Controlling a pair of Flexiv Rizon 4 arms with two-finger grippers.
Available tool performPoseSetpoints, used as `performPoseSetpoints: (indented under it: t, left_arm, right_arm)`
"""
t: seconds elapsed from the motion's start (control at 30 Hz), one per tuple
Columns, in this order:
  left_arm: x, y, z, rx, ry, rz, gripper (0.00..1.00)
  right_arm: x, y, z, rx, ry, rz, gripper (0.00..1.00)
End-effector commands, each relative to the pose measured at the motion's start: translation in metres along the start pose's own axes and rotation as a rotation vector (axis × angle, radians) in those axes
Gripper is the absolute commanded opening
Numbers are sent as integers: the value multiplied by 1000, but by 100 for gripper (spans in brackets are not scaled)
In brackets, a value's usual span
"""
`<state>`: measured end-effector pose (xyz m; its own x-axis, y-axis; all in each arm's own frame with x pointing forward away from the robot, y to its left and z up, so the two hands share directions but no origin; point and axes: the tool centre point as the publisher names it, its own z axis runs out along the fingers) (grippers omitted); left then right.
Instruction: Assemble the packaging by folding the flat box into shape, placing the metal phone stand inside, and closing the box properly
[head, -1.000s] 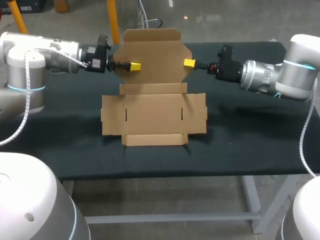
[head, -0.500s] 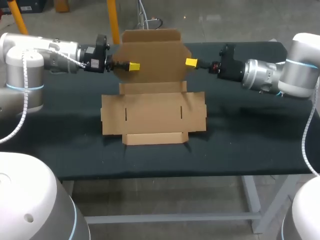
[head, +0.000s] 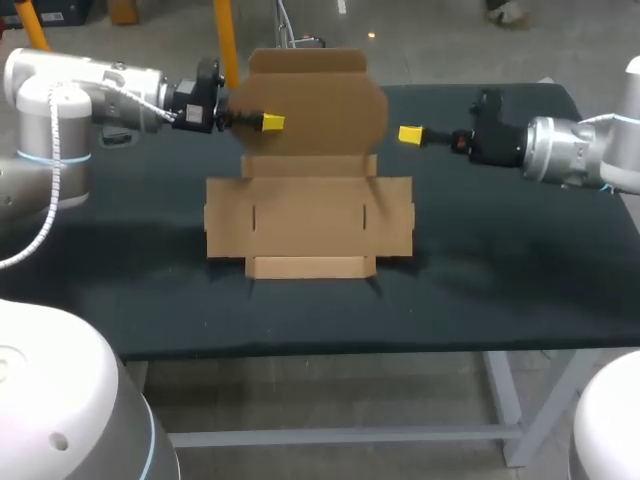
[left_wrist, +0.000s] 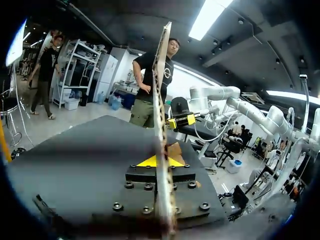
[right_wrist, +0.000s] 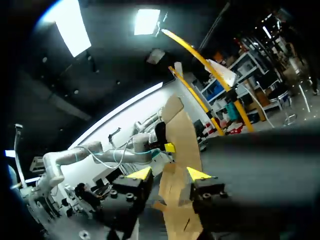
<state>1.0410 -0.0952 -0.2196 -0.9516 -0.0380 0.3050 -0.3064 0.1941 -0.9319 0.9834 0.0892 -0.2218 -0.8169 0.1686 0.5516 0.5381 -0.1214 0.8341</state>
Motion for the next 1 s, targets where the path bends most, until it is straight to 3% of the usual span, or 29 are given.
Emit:
performPoseSetpoints:
  t: [0.03, 0.6, 1.0]
  left_arm:
    - [0, -9, 0, -13, 5, 4, 0]
    - [12, -27, 0, 7, -41, 37, 0]
    - [12, -27, 0, 7, -41, 37, 0]
  right_arm:
    - [33, -9, -21, -4, -153, -23, 0]
    - [80, -43, -47, 55, -215, -148, 0]
    - [82, -48, -50, 57, -216, -156, 0]
